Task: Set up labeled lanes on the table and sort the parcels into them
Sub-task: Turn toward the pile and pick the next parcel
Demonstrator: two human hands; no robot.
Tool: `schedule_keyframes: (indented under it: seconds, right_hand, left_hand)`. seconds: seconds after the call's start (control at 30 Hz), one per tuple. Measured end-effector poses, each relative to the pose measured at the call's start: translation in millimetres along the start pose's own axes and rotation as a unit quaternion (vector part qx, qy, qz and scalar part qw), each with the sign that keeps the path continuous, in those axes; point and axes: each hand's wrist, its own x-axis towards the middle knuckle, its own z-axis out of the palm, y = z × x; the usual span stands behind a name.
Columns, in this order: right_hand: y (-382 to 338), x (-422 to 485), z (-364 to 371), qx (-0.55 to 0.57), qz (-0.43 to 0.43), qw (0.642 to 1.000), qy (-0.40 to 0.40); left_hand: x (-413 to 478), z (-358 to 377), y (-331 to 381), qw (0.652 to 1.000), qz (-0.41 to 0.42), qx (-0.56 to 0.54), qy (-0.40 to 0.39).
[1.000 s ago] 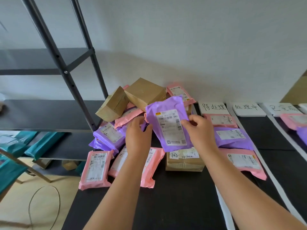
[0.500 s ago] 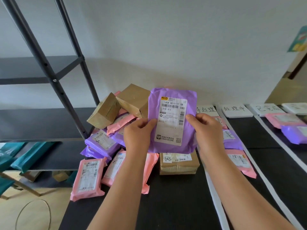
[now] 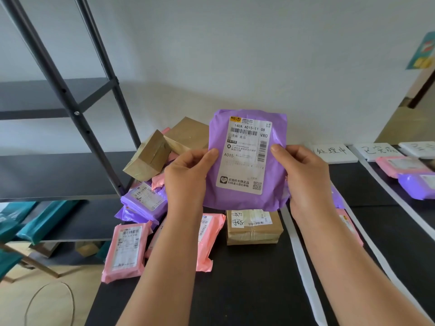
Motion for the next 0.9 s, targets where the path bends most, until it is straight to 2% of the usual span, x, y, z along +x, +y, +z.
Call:
schedule_keyframes:
  seconds: [0.13,0.27,0.47,0.6,0.8,0.9]
  right_hand:
    - [-2.7,-2.0,-1.5,-0.013,0.001,1.0,-0.012]
    - [-10.2,0.3,-8.4,-0.03,0.019,0.999,-0.028]
    - [-14.8,6.6,-16.0,-0.046,-0.016,0.999,-0.006]
    - [-15.2,4.9,-13.5,-0.029,-0.021,0.999,-0.015]
    - [-17.2,1.1,-9.4,-0.021,-0.034,0.999,-0.031]
    - [-15.9,2.1,-9.4,-0.015,-0.033,0.999,-0.034]
  left_hand:
    - [-1.8,0.4,2.8,0.999,-0.009,-0.025,-0.022]
    - [-7.3,-1.2,8.4,0.996,-0.013,-0.027,-0.079]
    - [-12.4,1.6,8.9,0.989,-0.041,0.008,-0.144]
    - [-14.5,9.7,8.3,0.992,-0.051,0.017,-0.115]
    - [-11.9,15.5,18.6,0.998,0.004,0.031,-0.047]
    - [-11.0,16.0,21.6,0.999,0.001,0.009,-0.037]
